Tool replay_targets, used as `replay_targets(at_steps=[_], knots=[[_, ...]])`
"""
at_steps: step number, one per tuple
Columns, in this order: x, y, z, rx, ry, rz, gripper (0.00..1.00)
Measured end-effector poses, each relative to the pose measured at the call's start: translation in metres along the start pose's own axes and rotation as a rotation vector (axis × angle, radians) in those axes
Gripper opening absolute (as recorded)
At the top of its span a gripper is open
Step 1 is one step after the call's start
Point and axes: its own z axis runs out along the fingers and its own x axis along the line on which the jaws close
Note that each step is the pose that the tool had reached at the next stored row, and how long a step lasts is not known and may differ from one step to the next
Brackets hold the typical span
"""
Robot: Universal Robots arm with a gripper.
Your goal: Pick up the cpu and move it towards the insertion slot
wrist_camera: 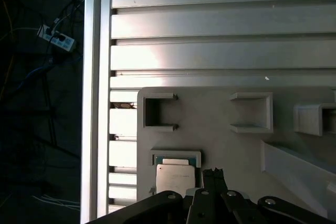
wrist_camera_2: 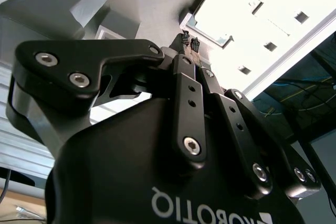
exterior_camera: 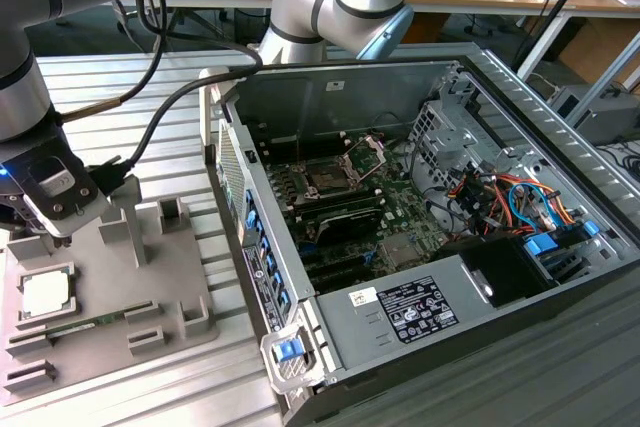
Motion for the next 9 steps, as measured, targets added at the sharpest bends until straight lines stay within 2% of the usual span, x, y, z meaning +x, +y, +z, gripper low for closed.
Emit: replay_targets(at_steps=[9], knots=[[0.0,-0.0001,0.0018,0.0,-0.0001,0.0,0.11]])
